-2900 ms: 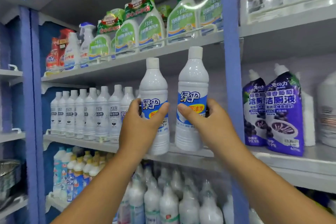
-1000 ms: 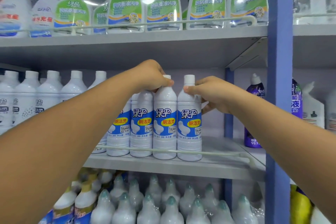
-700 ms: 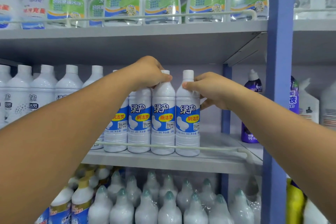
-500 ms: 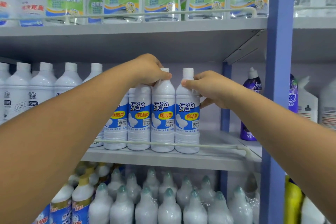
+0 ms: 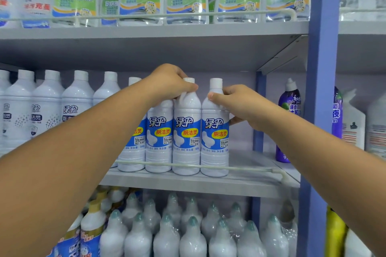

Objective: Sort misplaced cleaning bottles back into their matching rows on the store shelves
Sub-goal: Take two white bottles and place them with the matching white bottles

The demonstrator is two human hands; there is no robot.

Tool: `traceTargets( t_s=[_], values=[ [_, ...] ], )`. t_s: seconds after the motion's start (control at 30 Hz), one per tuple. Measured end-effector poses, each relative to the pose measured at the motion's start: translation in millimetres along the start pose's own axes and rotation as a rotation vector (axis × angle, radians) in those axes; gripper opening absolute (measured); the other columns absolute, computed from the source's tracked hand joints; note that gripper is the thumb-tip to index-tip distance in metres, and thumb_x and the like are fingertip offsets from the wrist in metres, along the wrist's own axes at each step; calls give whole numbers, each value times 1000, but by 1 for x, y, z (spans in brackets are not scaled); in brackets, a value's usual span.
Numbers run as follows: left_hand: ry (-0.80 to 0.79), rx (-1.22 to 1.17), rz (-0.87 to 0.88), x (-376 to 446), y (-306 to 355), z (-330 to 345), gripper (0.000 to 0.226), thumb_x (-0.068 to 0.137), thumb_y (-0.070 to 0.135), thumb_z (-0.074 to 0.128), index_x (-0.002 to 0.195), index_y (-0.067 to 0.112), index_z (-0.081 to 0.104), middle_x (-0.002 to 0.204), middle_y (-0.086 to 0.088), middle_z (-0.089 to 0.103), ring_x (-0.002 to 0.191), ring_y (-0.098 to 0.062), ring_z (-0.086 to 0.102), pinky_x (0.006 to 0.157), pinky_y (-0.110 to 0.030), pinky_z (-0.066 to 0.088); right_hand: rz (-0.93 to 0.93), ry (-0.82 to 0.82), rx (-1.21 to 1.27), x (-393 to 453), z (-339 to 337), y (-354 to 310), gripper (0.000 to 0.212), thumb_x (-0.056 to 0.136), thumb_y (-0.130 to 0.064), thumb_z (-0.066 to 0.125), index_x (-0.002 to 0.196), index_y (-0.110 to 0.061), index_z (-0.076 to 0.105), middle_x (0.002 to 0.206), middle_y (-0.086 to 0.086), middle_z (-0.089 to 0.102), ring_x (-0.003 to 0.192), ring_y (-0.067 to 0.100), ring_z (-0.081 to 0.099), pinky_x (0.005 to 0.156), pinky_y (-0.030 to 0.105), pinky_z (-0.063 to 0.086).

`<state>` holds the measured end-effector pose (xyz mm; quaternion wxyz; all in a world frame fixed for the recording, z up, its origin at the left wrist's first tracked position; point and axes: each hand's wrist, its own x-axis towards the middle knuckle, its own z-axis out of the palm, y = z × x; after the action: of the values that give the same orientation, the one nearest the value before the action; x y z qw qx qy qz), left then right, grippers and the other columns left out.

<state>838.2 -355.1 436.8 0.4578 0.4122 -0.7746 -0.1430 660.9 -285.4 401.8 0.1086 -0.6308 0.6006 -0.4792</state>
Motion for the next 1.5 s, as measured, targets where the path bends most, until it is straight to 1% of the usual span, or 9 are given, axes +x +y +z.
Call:
traceTargets(
  t_s=[0.27,0.47,0.6,0.73,0.9,1.03,1.2,1.33,1.5],
  values=[
    [275,-368,23,-17,-16,7,52,76,44,85,119,22,66,110,3,71,93,-19,74,88,-43,62,-28,44,149,-7,4,10,25,96,-44,63,110,-24,63,101,-5,71,85,9,70,67,28,60],
    [163,-17,6,-41,-22,11,66,79,52,80,134,22,59,123,6,69,80,-19,75,86,-45,61,41,22,260,-12,12,24,58,91,-37,72,141,-22,47,117,-1,65,95,15,70,72,32,60],
    [116,29,6,-49,-18,11,23,82,43,81,92,28,67,102,2,75,79,-20,75,84,-47,61,19,22,247,-13,14,23,62,90,-37,73,143,-23,45,119,-1,65,95,13,69,71,30,59],
    [213,-254,-22,-93,-34,26,53,82,44,81,130,28,65,124,14,67,105,-9,68,94,-35,56,-22,141,242,-35,20,36,68,86,-43,76,145,-26,45,133,-7,60,102,4,64,80,26,55],
    [248,-665,-5,-188,-57,81,58,72,50,78,126,36,63,126,23,66,113,7,63,93,-19,49,-166,334,396,-132,42,77,69,79,-45,73,142,-27,50,133,-14,61,118,0,61,94,22,53],
    [57,-775,-80,-246,-72,143,61,68,56,87,123,46,62,127,28,65,119,6,61,97,-24,49,-76,317,477,-206,49,134,56,77,-33,71,131,-27,58,126,-9,69,117,9,66,92,19,55],
    [-239,-795,-246,-285,-66,214,64,63,73,77,121,56,57,127,36,61,117,14,57,97,-22,49,192,336,409,-266,21,199,64,64,-71,78,117,-36,69,123,-4,72,114,20,69,94,40,58],
    [-377,-791,-314,-304,-30,276,49,72,62,76,116,59,56,125,28,62,104,14,63,84,-13,53,320,440,387,-297,-22,249,56,69,-66,77,113,-32,70,117,-7,73,108,16,70,97,50,54],
    [156,-487,-127,-331,18,346,66,76,46,77,135,26,54,143,-6,51,118,-30,62,90,-29,53,505,507,336,-348,-110,330,57,73,-53,72,126,-37,61,122,-15,68,108,9,68,95,42,55]
  ],
)
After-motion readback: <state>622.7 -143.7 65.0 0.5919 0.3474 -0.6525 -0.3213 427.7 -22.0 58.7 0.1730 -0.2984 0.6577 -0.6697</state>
